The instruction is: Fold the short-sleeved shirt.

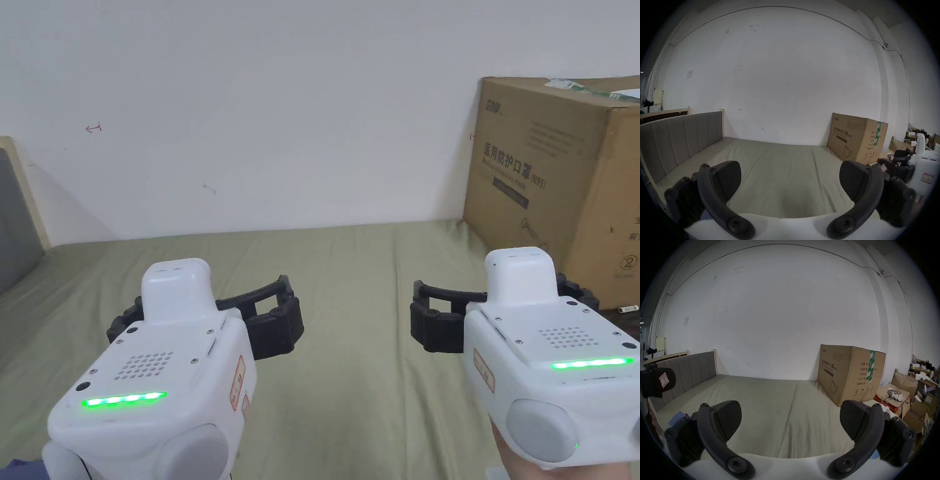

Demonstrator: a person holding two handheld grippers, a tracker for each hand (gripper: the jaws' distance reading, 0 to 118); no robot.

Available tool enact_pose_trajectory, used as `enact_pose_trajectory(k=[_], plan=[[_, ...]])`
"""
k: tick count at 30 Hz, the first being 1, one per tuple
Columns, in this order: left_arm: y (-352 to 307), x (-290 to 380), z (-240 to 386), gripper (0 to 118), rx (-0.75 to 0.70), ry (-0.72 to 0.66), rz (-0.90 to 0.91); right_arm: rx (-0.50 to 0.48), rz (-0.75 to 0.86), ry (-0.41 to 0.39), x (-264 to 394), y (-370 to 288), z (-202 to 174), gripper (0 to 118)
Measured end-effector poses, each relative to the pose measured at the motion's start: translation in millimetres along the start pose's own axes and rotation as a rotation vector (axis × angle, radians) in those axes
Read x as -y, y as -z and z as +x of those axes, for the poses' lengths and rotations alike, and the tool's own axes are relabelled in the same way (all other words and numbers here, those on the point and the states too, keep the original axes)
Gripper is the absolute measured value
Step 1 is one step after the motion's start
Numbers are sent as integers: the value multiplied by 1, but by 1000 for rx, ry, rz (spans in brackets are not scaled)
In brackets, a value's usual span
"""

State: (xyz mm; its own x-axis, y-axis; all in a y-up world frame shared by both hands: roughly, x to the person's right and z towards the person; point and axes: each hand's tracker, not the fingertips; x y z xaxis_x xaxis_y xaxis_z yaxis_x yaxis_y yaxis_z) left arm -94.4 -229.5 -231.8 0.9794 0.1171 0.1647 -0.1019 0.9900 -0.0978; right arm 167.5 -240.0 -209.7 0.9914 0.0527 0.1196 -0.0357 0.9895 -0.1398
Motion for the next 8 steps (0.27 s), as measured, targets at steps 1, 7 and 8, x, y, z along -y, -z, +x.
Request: enact_pose_trajectory(k=[1, 7, 8], plan=[[1, 0, 2, 118, -1, 1, -4, -1, -2, 4, 0, 0, 0, 118], [3, 0, 2, 118, -16, 9, -7, 0, -2, 2, 1, 0, 0, 118], [3, 0, 1, 118, -14, 2, -8, 0, -2, 1, 1, 0, 0, 118]])
